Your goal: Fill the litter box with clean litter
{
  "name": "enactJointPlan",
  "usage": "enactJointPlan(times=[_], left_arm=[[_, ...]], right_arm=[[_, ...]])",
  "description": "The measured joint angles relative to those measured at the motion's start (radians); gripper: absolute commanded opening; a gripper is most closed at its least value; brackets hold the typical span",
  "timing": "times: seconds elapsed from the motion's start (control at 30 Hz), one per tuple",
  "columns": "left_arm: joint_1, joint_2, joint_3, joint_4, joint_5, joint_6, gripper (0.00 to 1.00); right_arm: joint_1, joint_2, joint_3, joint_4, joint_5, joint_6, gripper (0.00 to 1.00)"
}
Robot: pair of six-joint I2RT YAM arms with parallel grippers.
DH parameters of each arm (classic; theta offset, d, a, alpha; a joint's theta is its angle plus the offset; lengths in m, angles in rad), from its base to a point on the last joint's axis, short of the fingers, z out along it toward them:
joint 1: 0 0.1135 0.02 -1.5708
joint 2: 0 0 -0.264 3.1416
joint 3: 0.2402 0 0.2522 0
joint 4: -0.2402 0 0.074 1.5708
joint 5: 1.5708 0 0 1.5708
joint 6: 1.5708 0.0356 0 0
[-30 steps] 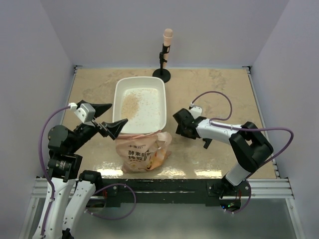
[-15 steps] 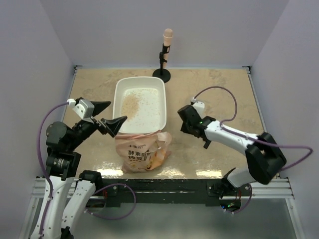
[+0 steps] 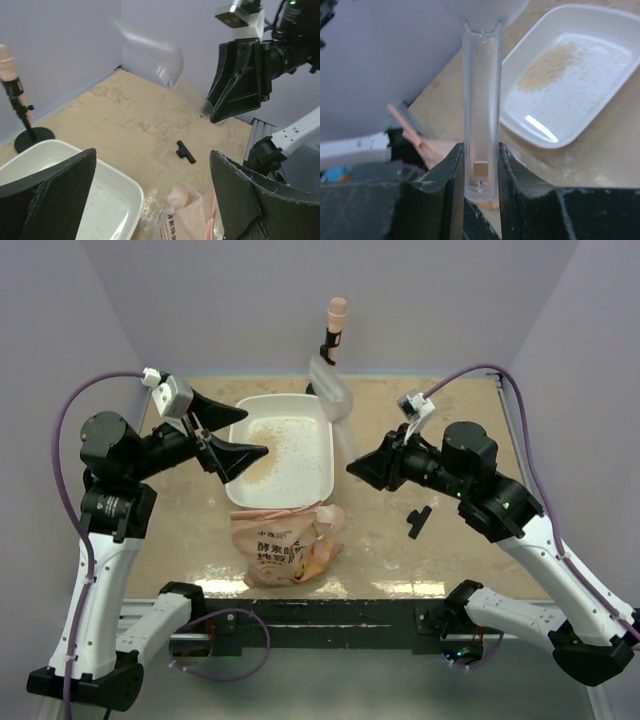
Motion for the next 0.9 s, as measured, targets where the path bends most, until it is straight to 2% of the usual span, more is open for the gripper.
enactJointPlan(times=[0.1, 0.2, 0.37, 0.47, 0.53, 0.67, 0.9], left_arm=[[0.000, 0.041, 0.051, 0.012, 0.121, -0.026, 1.00], [-0.010, 0.033, 0.050, 0.095, 0.275, -0.082, 1.00], [-0.019, -0.043, -0.072, 0.535, 0.480, -0.353, 1.00], [-0.023, -0.070, -0.088, 0.655, 0.553, -0.420, 1.00], [-0.023, -0.080, -0.089, 0.658, 0.577, -0.407, 1.00], [-0.023, -0.083, -0.089, 0.565, 0.606, -0.306, 1.00], [-0.023, -0.043, -0.089, 0.475, 0.618, -0.192, 1.00]], right_arm=[[0.000, -0.003, -0.004, -0.024, -0.198, -0.046, 0.00], [0.000, -0.011, -0.030, -0.024, -0.407, -0.079, 0.00], [0.000, -0.061, -0.098, -0.006, -0.645, -0.092, 0.00], [0.000, -0.105, -0.113, 0.017, -0.745, -0.083, 0.00], [0.001, -0.133, -0.117, 0.042, -0.808, -0.066, 0.00], [0.001, -0.183, -0.128, 0.064, -0.894, -0.034, 0.00], [0.001, -0.255, -0.190, 0.062, -0.967, 0.010, 0.00]])
